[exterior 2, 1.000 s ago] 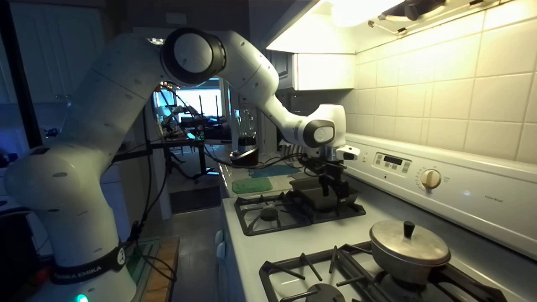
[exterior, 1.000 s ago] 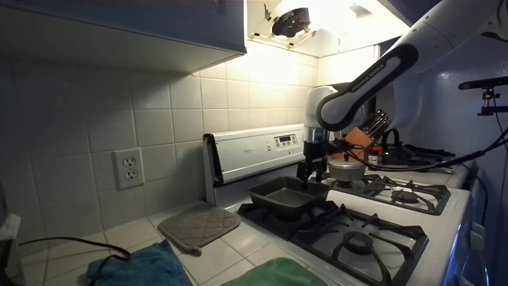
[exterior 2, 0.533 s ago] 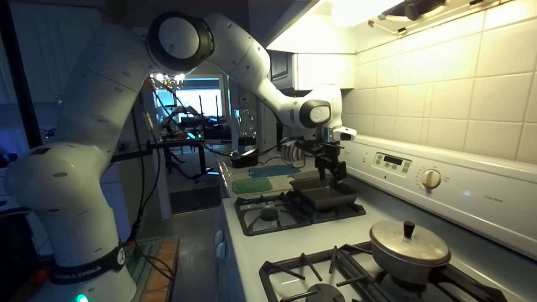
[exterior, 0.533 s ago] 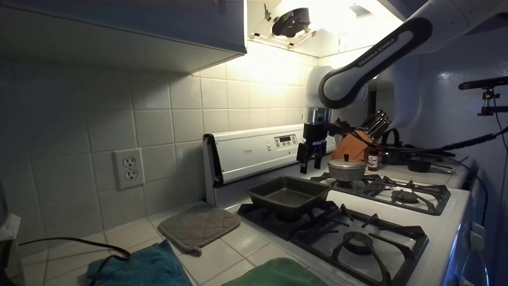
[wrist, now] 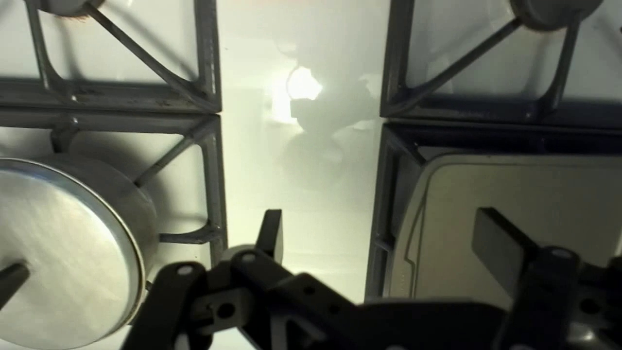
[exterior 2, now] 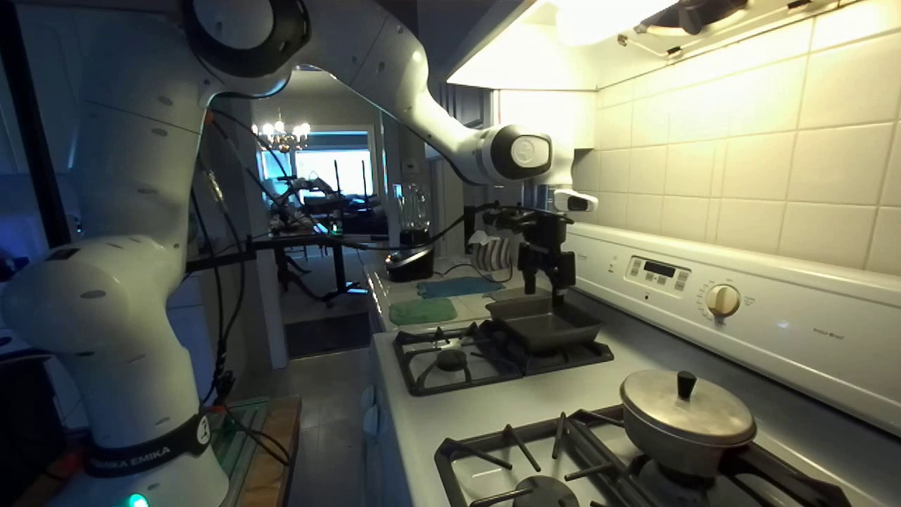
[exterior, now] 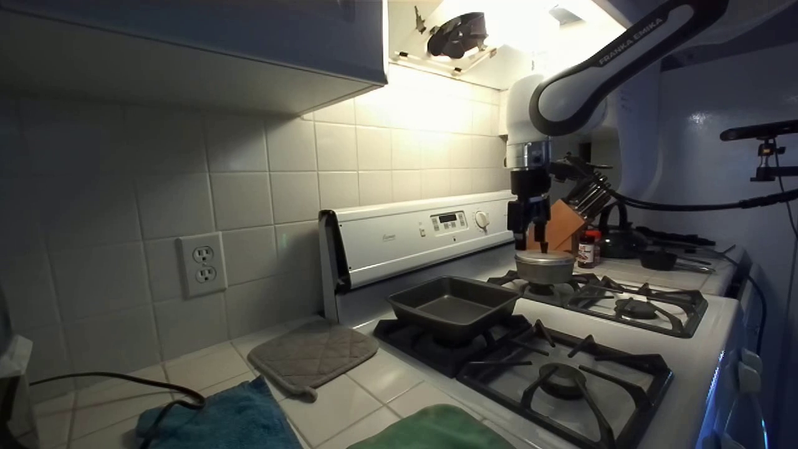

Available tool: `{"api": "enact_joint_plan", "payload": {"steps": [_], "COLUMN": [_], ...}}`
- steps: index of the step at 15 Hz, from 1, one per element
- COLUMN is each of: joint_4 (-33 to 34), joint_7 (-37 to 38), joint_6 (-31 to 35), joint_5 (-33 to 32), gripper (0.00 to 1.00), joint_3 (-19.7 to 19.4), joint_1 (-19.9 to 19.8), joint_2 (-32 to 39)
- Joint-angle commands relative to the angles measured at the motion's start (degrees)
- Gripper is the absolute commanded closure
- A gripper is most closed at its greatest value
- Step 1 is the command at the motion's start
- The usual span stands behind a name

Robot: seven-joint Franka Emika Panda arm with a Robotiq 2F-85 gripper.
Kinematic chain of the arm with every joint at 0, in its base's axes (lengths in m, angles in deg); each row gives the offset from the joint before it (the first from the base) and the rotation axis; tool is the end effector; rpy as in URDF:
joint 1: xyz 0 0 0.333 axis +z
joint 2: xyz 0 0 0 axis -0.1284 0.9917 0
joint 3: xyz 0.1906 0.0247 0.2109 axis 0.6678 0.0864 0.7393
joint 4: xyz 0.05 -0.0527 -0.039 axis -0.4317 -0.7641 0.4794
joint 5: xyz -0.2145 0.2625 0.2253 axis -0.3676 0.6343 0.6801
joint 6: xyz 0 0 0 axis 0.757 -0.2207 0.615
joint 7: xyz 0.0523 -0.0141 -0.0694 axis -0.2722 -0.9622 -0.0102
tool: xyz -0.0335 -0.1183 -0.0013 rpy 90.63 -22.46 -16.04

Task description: Move the baking pan backwards

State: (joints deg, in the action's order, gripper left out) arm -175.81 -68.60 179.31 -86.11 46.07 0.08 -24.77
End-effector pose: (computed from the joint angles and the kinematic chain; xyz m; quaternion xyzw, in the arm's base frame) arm 0.6275 0.0852 0.3174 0.9989 0.0370 -0.0061 0.0289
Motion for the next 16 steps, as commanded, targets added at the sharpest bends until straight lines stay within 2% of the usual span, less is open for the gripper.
{"api": "enact_joint_plan", "payload": {"steps": [1, 4, 6, 9, 16], "joint_4": [-7.73, -10.77, -12.12, -12.88, -12.14], "joint_7": [-9.20, -15.34, -16.24, -10.94, -1.06], "joint_6": [0.38, 1.66, 2.56, 4.01, 7.66], "joint_5": [-2.15, -5.17, -7.98, -8.48, -1.27], "gripper": [0.00, 0.00, 0.00, 0.00, 0.00], "joint_3": [-0.02, -1.07, -2.37, -4.54, -8.37], "joint_1": [-3.49, -6.02, -7.46, -9.46, -14.11], "joint_2": [-6.55, -8.83, -9.85, -10.30, -9.66]}}
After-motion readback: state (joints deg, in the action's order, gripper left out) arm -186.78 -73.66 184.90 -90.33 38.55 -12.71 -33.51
